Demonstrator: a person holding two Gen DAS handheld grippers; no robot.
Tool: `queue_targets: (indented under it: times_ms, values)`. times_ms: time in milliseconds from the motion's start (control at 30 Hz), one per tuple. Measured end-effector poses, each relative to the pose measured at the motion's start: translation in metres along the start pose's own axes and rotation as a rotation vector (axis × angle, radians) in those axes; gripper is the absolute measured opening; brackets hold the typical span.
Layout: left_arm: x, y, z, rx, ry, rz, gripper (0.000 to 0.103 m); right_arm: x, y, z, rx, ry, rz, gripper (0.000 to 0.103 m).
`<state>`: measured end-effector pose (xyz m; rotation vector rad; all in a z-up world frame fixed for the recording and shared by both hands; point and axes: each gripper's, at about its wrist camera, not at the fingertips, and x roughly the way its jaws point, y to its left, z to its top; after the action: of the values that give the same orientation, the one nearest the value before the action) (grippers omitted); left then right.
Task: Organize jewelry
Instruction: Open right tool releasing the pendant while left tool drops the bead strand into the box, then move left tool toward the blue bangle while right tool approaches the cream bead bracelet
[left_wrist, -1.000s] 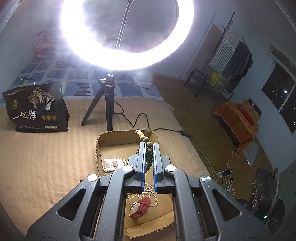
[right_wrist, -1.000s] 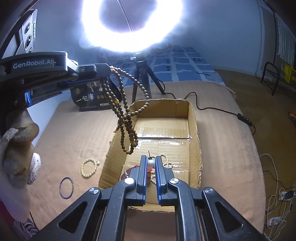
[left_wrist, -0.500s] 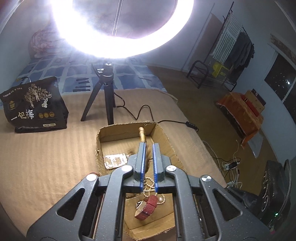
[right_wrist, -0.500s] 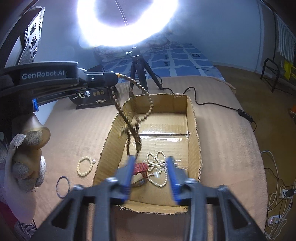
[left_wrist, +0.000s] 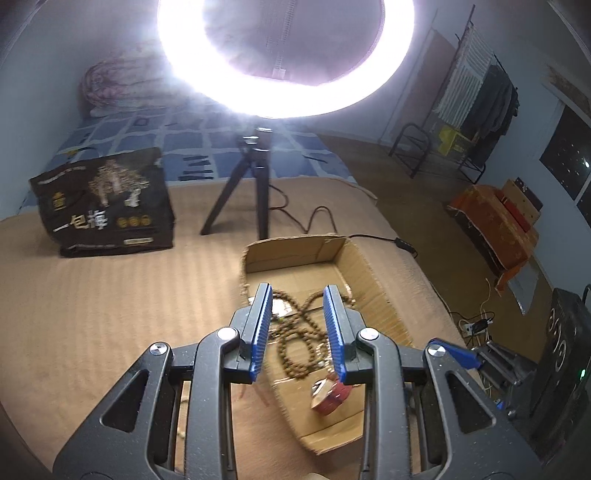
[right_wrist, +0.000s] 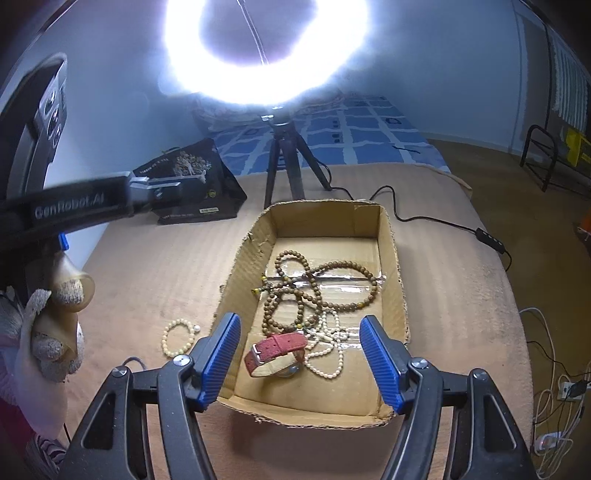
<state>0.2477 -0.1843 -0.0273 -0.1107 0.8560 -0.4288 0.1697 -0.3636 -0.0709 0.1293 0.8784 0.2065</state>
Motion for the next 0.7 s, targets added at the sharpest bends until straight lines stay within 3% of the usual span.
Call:
queue_targets:
  times_ms: [433,700]
  values:
    - [-0.050,0.084,-0.041,0.023,0.023,0.122,0.028,-0.007,0.021,0.003,0.058,-0.014,0.131,0.073]
    - [-0.062,0.128,-0.071,-0.006,0.062,0.127,0.028,-0.007,0.055,-0.005,0.046,-0.005,0.179,0.072]
